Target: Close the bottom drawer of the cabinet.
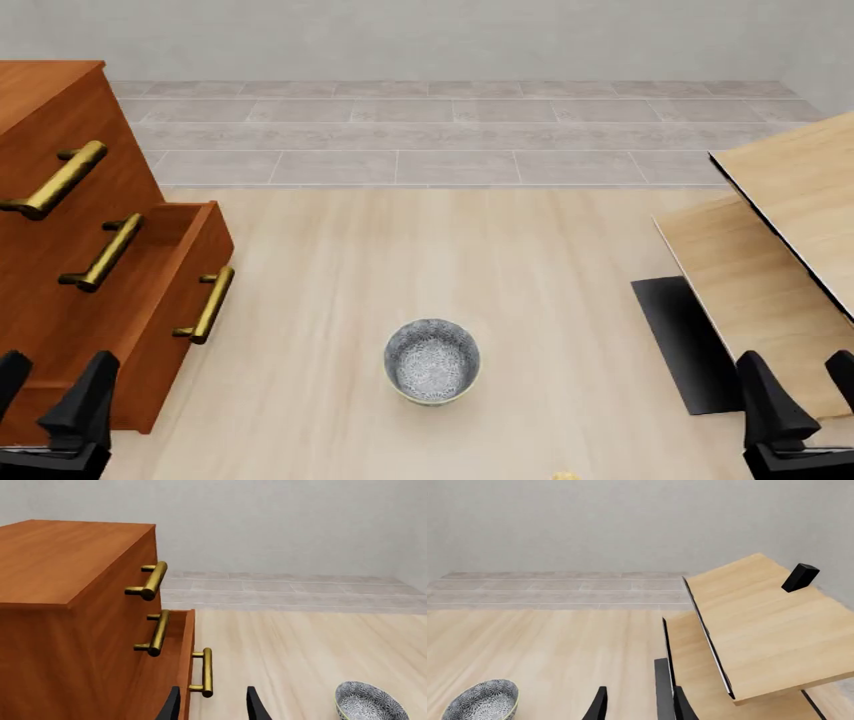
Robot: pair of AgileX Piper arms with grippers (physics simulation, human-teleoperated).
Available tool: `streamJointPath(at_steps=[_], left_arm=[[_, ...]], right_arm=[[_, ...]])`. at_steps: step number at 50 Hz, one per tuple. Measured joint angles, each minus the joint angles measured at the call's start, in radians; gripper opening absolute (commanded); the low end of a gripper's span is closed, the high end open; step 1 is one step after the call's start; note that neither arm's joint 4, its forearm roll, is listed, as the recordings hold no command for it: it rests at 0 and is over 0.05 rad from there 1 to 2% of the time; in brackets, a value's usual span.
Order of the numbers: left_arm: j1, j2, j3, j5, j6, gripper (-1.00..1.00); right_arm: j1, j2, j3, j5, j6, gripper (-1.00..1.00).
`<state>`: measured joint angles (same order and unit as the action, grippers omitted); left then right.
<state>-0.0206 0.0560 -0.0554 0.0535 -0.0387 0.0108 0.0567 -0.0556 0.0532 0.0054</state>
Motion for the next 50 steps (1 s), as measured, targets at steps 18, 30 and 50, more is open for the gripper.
streamJointPath(at_steps=[18, 30, 50], left_arm=[[0.007, -0.044, 0.039, -0.043, 0.036, 1.00], [-0.002, -0.049, 0.039, -0.042, 0.032, 1.00], [-0.038, 0.051, 0.030, -0.099, 0.012, 1.00]], right_arm=[[-0.006, -0.038, 0.042, -0.048, -0.004, 1.00], [-0.008, -0.046, 0.049, -0.054, -0.005, 1.00], [-0.008, -0.049, 0.051, -0.055, -0.008, 1.00]])
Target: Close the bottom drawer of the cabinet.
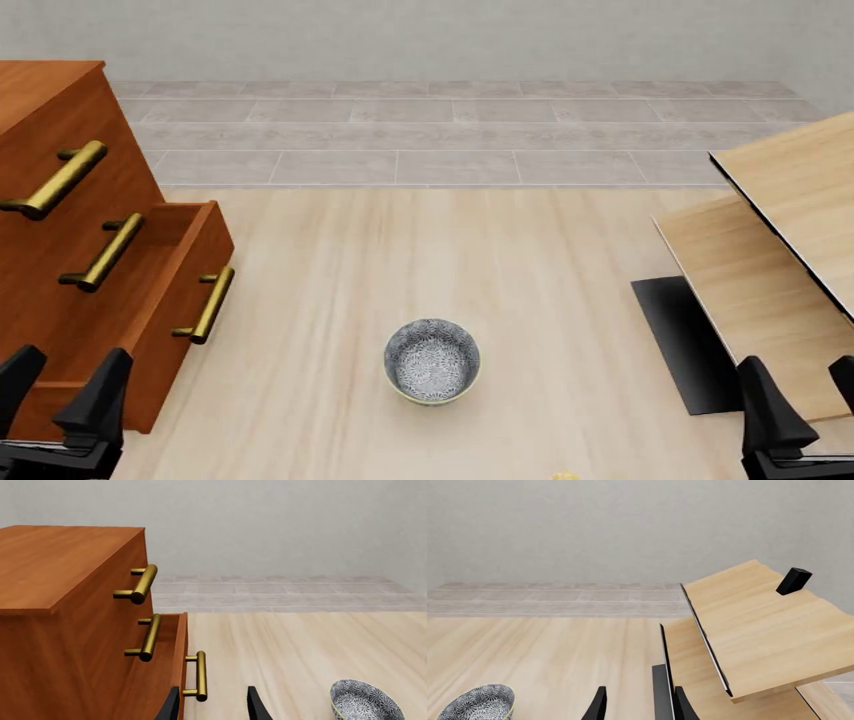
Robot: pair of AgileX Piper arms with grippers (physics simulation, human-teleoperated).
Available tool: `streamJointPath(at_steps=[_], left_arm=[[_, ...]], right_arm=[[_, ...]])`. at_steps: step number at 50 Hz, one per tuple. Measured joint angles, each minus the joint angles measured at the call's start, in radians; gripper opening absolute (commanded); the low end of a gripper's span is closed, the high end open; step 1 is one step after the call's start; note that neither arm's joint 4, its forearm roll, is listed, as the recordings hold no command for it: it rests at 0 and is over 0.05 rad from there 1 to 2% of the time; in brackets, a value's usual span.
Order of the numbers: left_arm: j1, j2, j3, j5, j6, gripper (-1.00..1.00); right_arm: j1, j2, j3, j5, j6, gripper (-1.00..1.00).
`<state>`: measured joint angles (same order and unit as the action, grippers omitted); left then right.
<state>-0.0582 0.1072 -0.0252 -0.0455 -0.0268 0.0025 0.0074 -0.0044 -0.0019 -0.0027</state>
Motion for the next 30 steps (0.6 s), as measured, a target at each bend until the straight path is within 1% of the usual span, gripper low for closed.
streamJointPath(at_steps=[15, 30], left_arm=[[-0.047, 0.227, 0.007, -0.178, -0.008, 1.00], [-0.105, 0.476, 0.019, -0.389, -0.030, 1.00]], right_arm=[[0.004, 0.003, 0.000, 0.000, -0.006, 1.00], [0.005, 0.010, 0.002, -0.006, -0.012, 1.00]])
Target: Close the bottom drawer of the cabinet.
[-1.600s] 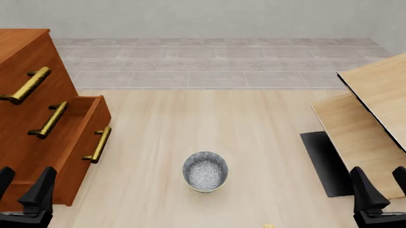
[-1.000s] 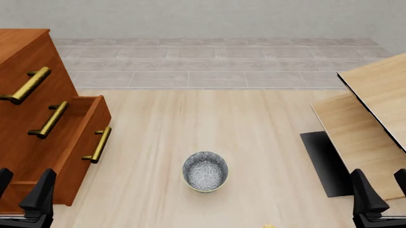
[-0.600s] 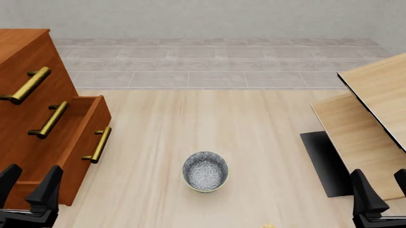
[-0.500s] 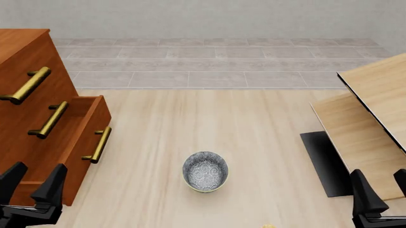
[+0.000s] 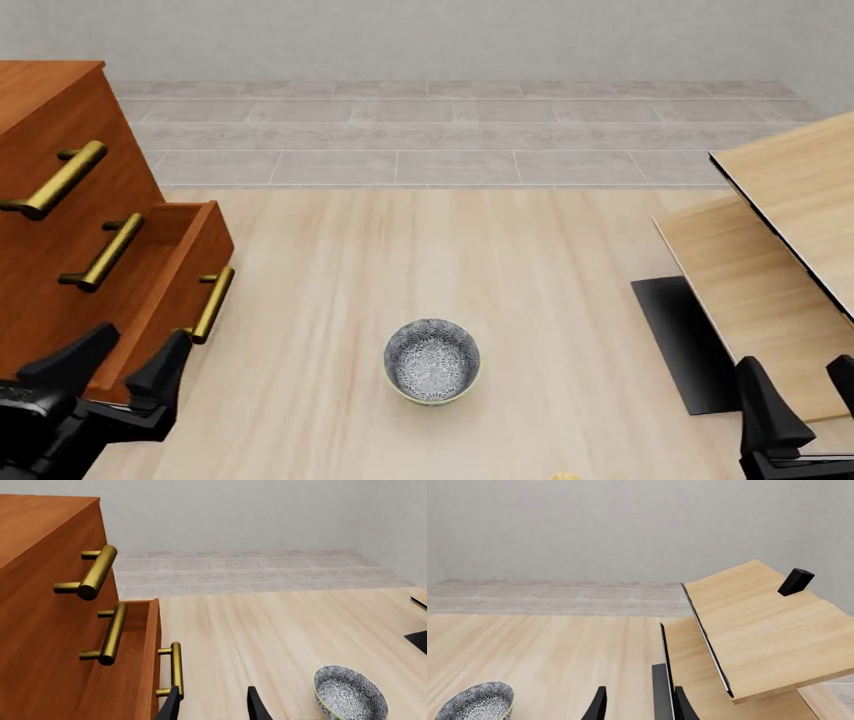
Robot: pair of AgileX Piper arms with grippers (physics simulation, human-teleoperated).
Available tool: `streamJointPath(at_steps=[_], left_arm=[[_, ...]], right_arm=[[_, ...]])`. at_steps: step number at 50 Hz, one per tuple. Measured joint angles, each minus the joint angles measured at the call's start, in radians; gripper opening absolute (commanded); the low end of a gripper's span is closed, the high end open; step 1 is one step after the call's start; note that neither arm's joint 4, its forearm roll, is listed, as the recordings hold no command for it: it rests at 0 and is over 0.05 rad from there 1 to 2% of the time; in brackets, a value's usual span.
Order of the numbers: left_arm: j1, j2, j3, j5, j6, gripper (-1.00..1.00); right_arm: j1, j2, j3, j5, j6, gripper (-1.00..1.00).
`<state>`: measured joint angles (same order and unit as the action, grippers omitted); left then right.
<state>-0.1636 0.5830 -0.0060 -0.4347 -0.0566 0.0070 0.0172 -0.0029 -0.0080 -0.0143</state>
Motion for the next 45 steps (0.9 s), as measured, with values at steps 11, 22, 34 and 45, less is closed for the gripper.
streamJointPath(at_steps=[11, 22, 34, 45], left_arm=[[-0.038, 0.163, 0.004, -0.138, -0.012, 1.00], [-0.070, 0.331, 0.005, -0.276, -0.025, 1.00], [-0.100, 0.542, 0.005, -0.446, -0.049, 1.00], [-0.111, 0.732, -0.003, -0.588, -0.074, 1.00]], right_arm=[[0.000, -0.001, 0.001, 0.001, -0.003, 1.00], [-0.002, -0.002, 0.001, 0.001, -0.003, 1.00], [-0.006, -0.008, 0.000, 0.004, -0.001, 1.00], [-0.010, -0.012, -0.001, 0.005, 0.001, 1.00]])
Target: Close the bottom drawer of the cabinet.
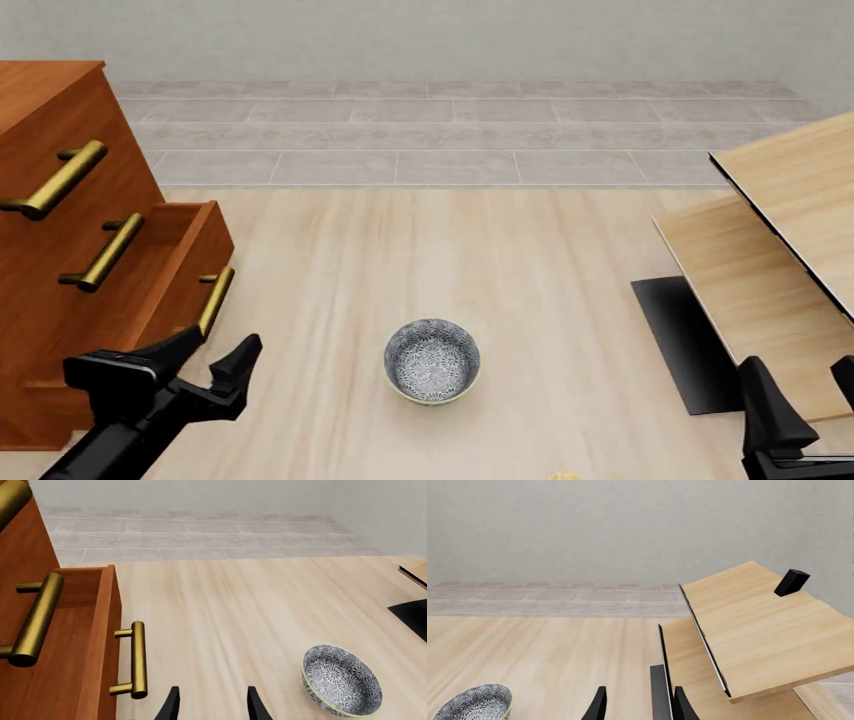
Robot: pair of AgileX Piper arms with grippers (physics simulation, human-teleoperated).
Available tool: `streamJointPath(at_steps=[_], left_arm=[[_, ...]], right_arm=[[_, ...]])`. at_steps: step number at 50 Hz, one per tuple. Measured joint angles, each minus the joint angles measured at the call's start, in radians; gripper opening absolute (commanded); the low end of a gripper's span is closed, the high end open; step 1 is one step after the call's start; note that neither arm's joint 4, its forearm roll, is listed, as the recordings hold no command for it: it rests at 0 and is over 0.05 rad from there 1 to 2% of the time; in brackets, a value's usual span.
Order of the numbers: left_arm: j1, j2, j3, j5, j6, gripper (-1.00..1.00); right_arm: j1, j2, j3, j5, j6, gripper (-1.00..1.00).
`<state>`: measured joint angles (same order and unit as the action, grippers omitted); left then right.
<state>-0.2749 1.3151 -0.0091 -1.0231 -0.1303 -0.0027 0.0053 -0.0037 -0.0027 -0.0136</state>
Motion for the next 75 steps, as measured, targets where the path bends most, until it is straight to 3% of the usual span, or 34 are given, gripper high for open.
streamJointPath(at_steps=[14, 31, 51, 75], left_arm=[[0.016, 0.214, -0.033, -0.132, -0.024, 1.00], [0.052, 0.360, -0.084, -0.184, -0.018, 1.00], [0.107, 0.447, -0.121, -0.195, 0.008, 1.00], [0.176, 0.483, -0.134, -0.197, 0.091, 1.00]], right_arm=[[-0.001, -0.001, -0.001, 0.001, 0.001, 1.00], [-0.002, -0.002, -0.001, 0.002, -0.004, 1.00], [0.006, 0.000, -0.001, 0.007, -0.016, 1.00], [0.008, 0.000, -0.001, 0.008, -0.018, 1.00]])
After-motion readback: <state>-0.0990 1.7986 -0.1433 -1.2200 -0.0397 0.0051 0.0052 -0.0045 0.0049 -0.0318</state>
